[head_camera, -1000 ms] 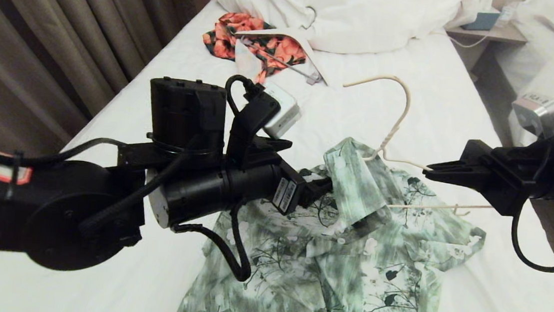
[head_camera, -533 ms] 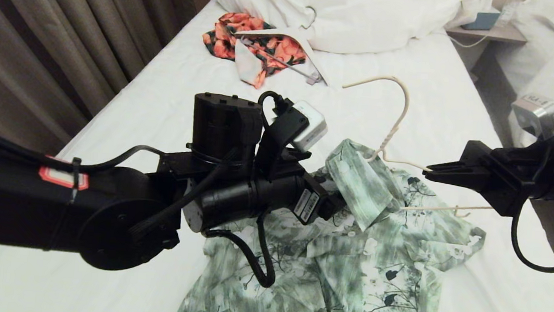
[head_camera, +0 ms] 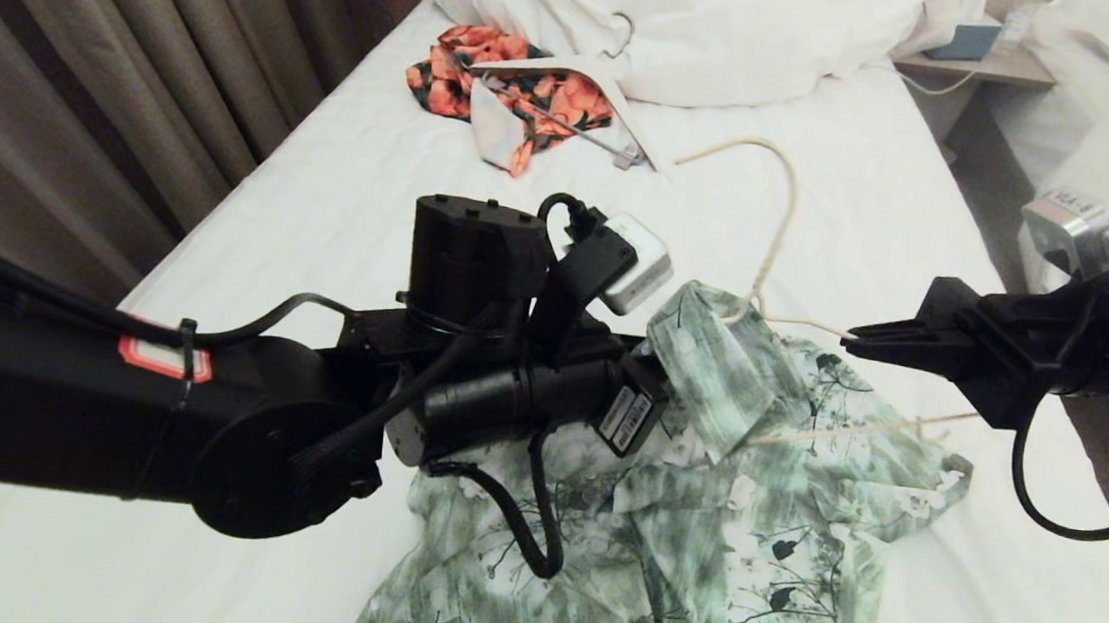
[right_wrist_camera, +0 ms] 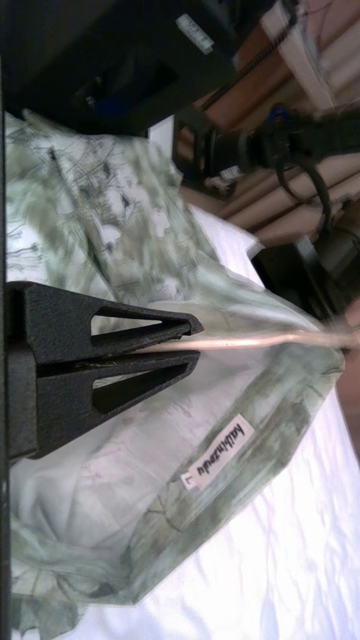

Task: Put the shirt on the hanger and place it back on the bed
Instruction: Hook the other side of the shirt onto the hanger

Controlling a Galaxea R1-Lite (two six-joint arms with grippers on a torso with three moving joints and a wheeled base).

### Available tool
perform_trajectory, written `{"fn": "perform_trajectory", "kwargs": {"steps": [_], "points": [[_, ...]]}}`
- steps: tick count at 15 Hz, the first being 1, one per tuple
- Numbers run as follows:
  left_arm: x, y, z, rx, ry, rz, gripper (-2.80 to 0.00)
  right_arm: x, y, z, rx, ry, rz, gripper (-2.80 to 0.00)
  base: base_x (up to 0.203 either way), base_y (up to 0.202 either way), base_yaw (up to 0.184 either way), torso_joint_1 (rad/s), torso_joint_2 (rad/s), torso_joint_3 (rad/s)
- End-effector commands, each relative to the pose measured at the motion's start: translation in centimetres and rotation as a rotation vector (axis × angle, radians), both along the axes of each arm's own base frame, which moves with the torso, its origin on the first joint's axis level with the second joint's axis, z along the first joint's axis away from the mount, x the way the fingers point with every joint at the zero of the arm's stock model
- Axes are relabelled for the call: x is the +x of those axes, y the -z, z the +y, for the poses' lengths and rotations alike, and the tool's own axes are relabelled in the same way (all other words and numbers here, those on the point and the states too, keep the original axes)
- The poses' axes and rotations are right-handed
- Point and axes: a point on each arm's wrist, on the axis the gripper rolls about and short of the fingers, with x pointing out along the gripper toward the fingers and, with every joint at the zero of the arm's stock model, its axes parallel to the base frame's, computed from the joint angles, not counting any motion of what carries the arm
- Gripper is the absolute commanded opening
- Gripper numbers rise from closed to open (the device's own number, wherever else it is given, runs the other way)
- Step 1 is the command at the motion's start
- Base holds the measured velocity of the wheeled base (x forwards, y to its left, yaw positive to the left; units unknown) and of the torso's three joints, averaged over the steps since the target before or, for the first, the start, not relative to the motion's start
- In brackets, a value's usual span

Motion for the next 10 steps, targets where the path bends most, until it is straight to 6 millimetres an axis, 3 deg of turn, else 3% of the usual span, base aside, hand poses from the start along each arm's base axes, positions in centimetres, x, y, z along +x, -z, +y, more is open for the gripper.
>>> {"fn": "perform_trajectory", "kwargs": {"steps": [1, 9, 10], "points": [[-0.01, -0.27, 0.07, -0.013, -0.003, -0.011, -2.80, 0.06, 0.21, 0.07, 0.004, -0.012, 0.004, -2.80, 0.000, 0.000, 0.000, 0.000, 0.00, 0.000], [-0.28, -0.76, 0.30, -0.022, -0.009, -0.021, -2.80, 0.40, 0.21, 0.08, 0.006, -0.012, -0.018, -2.80, 0.000, 0.000, 0.000, 0.000, 0.00, 0.000], [-0.39, -0.86, 0.28, -0.024, -0.007, -0.023, -2.80, 0.16, 0.08, 0.07, 0.006, -0.012, -0.019, 0.00, 0.000, 0.000, 0.000, 0.000, 0.00, 0.000]]}}
